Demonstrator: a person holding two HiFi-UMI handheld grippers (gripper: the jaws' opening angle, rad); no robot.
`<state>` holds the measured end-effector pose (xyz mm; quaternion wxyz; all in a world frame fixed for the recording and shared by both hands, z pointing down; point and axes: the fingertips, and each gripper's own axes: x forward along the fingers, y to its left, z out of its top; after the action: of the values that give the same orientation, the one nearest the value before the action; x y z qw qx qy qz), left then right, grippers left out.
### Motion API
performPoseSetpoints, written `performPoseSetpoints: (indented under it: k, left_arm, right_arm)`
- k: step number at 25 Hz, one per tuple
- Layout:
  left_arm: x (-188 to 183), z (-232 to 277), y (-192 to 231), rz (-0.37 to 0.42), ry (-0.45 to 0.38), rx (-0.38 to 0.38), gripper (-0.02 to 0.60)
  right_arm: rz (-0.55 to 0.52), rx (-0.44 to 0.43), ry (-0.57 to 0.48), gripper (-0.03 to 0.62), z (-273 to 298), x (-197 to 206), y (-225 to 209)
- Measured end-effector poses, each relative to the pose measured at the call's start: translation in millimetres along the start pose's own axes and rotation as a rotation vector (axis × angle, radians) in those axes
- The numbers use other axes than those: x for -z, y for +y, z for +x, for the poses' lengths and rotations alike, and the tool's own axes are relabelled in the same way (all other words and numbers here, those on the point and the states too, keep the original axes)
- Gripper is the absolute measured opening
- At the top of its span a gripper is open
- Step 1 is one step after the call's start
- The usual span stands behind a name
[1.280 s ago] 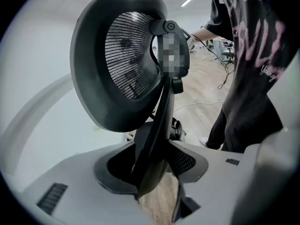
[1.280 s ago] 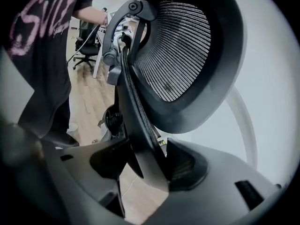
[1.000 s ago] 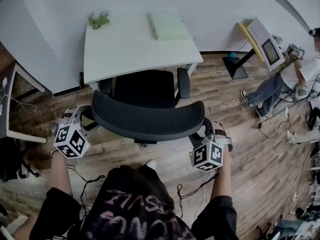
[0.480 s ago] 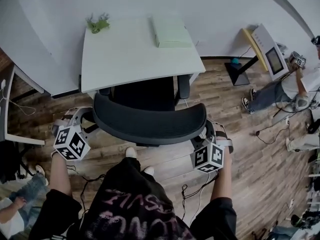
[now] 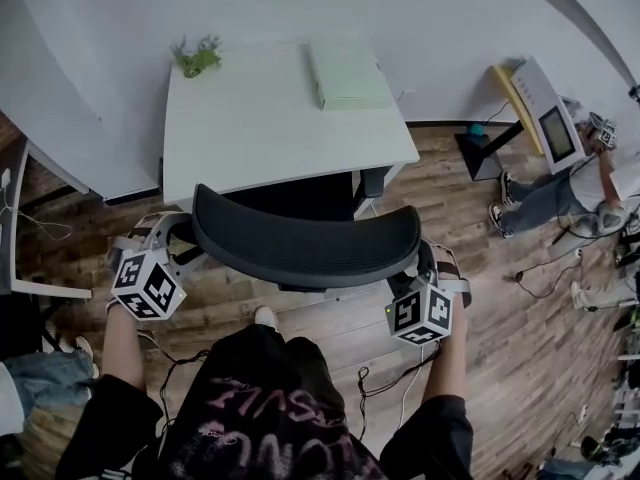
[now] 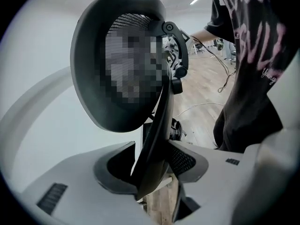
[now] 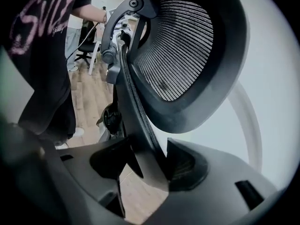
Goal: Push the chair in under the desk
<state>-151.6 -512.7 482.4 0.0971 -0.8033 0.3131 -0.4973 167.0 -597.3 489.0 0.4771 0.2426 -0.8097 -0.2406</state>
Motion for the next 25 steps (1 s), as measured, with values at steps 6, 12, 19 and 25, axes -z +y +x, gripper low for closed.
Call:
performPoseSetpoints:
  k: [6, 12, 19, 25]
  left_arm:
    - [2.6, 13.6, 23.3, -0.011, 0.016, -0.007, 0.224]
    - [0.1, 23.1, 32.7, -0.038, 0.034, -0.001, 0.227]
    - [-5.6, 26.1, 31.3, -0.064, 0.033, -0.011, 0.233]
    - [-5.1, 25.4, 29.3, -0.075, 0.027, -0.032, 0.241]
  right_arm:
    - [-0.012, 0.0, -0.016, 0.25, 21.9, -3.1, -20.3]
    - [-0.036, -0.027, -0.036, 0.25, 33.7, -0.1, -33.6]
    - [-0.049, -0.031, -0.046, 0.25, 36.5, 5.9, -39.8]
    - [-0.045, -0.01, -0.052, 0.25, 37.0, 5.4, -39.6]
